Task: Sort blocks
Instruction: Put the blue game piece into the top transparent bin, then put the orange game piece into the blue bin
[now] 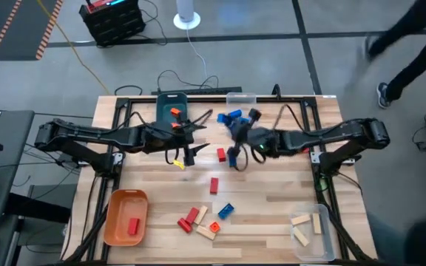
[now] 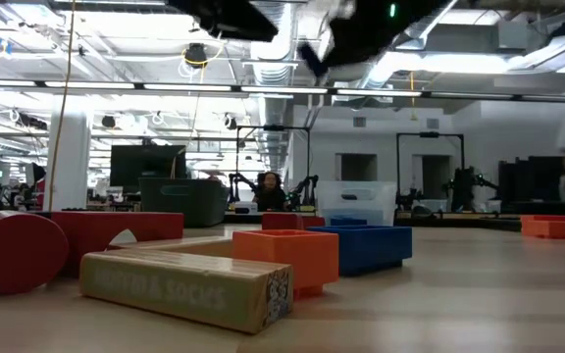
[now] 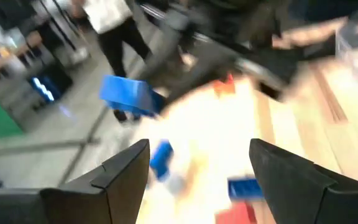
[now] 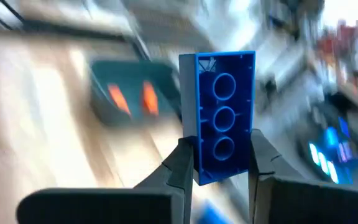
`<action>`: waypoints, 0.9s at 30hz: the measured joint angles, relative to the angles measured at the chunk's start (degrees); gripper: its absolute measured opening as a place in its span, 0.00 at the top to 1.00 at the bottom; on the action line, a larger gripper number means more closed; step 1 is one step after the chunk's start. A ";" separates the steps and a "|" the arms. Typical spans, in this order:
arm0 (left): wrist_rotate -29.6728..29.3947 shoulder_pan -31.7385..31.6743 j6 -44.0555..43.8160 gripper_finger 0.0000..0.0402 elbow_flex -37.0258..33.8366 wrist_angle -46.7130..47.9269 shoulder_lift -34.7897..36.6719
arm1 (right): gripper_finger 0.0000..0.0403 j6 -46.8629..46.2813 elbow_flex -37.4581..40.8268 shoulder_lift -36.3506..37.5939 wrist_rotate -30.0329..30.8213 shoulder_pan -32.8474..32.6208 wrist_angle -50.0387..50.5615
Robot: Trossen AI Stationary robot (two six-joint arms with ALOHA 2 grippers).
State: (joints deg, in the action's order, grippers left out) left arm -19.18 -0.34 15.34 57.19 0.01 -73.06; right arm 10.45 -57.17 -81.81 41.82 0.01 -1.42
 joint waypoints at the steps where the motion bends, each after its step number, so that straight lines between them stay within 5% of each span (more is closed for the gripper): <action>1: 0.02 0.00 -1.21 0.32 -0.01 1.98 -0.02 | 0.82 -2.67 0.00 -0.10 -0.21 2.18 3.86; 7: 0.07 0.00 -6.98 0.34 -2.78 8.44 -0.07 | 0.82 -17.13 0.04 -2.21 -16.11 17.63 17.23; 13: 2.00 0.18 -10.87 0.34 -7.75 8.80 -0.12 | 0.82 -19.84 -1.59 -6.21 -32.75 27.73 23.51; 27: 2.97 2.14 -12.18 0.35 -10.01 14.87 -0.11 | 0.52 -17.47 -9.96 -6.99 -33.95 27.63 37.96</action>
State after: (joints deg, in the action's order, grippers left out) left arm -16.21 1.81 3.16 47.18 14.88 -73.17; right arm -7.02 -67.13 -88.80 7.87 27.64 36.54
